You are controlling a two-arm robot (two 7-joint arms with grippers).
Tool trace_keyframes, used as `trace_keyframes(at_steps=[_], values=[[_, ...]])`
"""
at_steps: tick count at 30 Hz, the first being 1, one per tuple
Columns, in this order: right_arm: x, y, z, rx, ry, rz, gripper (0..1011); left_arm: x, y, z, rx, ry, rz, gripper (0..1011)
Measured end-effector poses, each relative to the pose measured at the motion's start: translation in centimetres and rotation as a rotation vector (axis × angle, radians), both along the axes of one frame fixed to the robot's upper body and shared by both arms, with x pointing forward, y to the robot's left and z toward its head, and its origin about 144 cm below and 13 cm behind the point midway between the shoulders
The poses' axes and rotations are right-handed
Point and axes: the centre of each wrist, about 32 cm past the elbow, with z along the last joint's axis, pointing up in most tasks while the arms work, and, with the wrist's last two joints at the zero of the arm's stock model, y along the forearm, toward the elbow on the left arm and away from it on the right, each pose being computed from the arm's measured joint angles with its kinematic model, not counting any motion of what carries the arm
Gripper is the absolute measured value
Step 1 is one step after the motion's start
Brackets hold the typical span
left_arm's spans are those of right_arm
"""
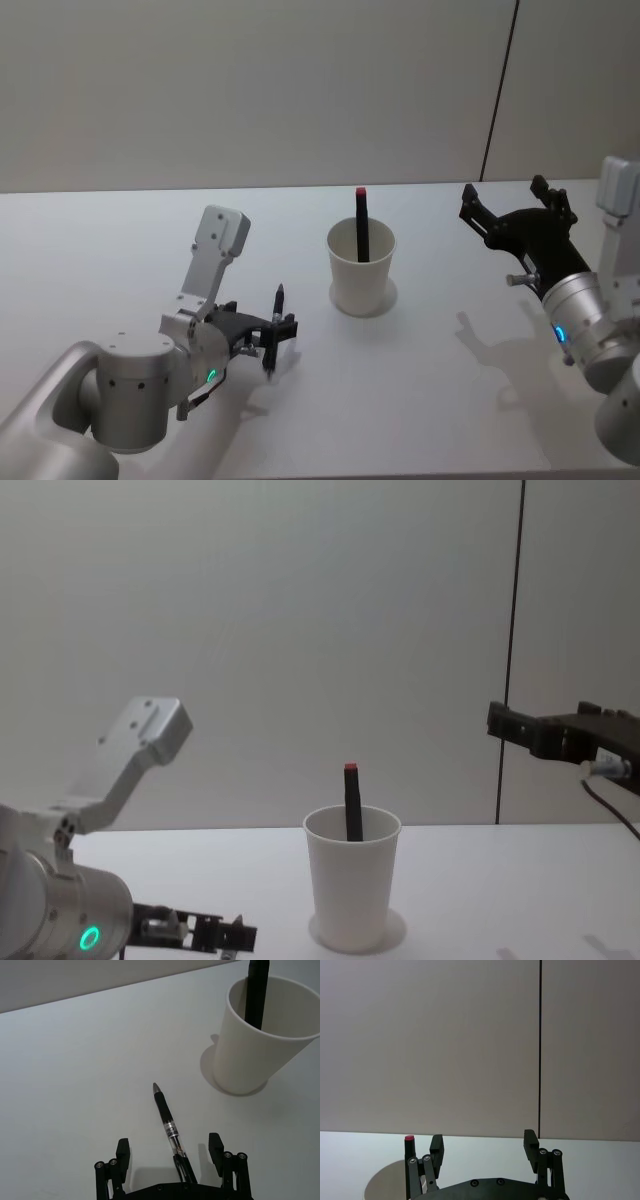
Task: Place the pen into the pen holder.
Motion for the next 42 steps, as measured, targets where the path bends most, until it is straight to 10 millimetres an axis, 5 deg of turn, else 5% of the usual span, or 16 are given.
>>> trace_keyframes(at_steps=[10, 22, 42], values=[[0.0, 0.0, 0.0, 0.000, 0.000, 0.000, 1002, 0.9, -0.1, -0.9, 0.029, 0.053, -0.012, 882], [0.0, 0.0, 0.0, 0.000, 0.000, 0.000, 1002, 1.3, 0.1, -1.9, 0.047, 0.094, -0.011, 518], [0.0, 0.0, 0.0, 0.000, 0.000, 0.000, 1002, 1.3, -0.1, -3.0, 0.079, 0.115, -0.010, 375]])
